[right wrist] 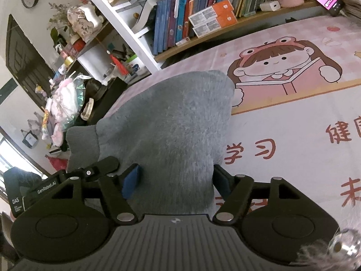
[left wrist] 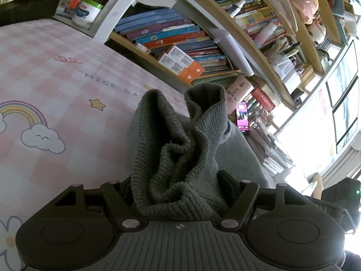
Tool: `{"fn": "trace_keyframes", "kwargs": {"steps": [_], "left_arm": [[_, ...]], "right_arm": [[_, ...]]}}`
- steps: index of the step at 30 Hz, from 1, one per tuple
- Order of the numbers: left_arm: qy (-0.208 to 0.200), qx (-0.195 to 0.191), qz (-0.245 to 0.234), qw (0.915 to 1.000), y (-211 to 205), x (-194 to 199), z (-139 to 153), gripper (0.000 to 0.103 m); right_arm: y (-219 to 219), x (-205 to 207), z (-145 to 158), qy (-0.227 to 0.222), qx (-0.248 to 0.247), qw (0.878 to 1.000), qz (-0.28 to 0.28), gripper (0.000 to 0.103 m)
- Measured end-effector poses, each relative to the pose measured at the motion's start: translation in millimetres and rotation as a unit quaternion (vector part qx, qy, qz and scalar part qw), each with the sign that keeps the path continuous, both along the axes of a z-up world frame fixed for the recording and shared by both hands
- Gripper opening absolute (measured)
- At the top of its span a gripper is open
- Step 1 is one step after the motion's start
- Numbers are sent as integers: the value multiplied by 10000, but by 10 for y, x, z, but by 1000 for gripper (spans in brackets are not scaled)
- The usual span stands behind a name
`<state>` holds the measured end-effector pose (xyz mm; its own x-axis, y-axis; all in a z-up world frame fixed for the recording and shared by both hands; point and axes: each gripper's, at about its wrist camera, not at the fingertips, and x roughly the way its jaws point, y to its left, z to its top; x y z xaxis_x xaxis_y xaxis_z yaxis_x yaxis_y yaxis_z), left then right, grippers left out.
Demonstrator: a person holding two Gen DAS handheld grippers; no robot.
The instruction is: Fold clothes
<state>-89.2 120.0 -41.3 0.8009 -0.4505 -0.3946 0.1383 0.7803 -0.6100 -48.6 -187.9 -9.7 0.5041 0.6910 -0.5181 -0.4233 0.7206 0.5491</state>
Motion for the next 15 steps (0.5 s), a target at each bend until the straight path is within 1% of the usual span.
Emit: {"fn": "trace_keyframes", "kwargs": {"steps": [2,4,6,7,11,15], "left_arm": [[10,16,6,10000,-6,4,1,69],[24,13,25,10000,-11,9,3,63],[-51,68,21,10000,-26,-10,28,55],[-89,95,19,9999,-33,-19,41,54],[-264,352,15,9990,-111,-38,95,51],[-290,323,-54,9990,-126,24,154,50]], "right_arm": [[3,7,3,-42,3,10000,42,55],[4,9,20,-101,1,9999,83,46],[10,-9,53,-224,-46,9997,111,41],[20,-24,78,-319,-95,9994,123,37],[49,-68,160,-678,-283,9971,173,33],[42,-58,224,-891,-365,9951,208,32]]}}
